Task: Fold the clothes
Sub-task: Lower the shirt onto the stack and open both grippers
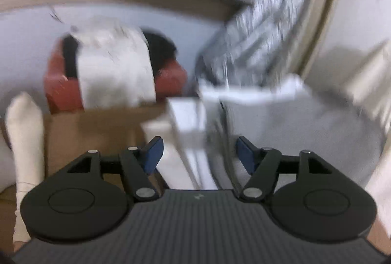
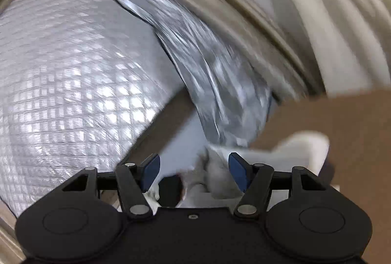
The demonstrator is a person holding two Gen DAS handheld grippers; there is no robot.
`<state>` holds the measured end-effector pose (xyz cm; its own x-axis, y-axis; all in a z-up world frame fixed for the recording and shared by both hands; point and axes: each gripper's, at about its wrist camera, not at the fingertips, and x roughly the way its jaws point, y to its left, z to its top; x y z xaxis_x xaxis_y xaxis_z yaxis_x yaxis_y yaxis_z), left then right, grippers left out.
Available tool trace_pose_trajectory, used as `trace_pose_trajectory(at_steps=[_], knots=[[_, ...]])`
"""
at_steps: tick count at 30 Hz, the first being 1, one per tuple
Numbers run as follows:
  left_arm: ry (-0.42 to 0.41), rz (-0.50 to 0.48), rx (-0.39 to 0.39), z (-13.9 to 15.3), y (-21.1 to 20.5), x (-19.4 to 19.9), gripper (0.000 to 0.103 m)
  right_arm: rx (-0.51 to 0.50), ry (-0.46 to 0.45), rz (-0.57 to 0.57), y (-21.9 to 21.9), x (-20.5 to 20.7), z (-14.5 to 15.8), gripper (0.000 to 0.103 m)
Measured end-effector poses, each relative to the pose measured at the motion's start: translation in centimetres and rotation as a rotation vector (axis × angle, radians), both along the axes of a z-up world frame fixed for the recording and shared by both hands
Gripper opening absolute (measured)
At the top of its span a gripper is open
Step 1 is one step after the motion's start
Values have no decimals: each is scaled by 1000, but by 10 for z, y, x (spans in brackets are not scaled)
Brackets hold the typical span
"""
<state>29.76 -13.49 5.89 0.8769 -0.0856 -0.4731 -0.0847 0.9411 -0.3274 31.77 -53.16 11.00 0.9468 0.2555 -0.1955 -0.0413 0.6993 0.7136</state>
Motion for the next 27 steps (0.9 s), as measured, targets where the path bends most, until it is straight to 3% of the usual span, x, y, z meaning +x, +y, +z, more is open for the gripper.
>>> trace_pose_trajectory(at_steps=[2, 3, 7, 12, 15, 19, 20, 21, 23, 27], knots=[[-83, -57, -4, 8, -5, -8, 66, -138, -45, 26, 12, -22, 10, 67], [-87, -113, 7, 11, -11, -5, 63, -218, -55, 51, 21, -30, 15, 66], [-70, -281, -1, 18, -37, 7, 63, -553, -67, 174, 65, -38, 21, 65], [-9, -323, 39, 14, -63, 29, 66, -797, 7, 166, 98, 4, -9, 60], [107, -359, -27, -14, -64, 53, 64, -777, 98, 67, 84, 36, -46, 55], [57, -439, 184, -20, -87, 48, 63, -617, 100, -43, 55, 54, -82, 56], [50, -446, 223, -19, -92, 45, 63, -570, 100, -47, 49, 59, -90, 63], [55, -448, 227, -20, -92, 46, 63, -516, 97, -41, 43, 62, -97, 71], [75, -448, 202, -21, -91, 51, 63, -397, 82, -11, 25, 65, -110, 74], [65, -414, 243, -27, -102, 49, 63, -389, 55, -22, 28, 59, -121, 74]])
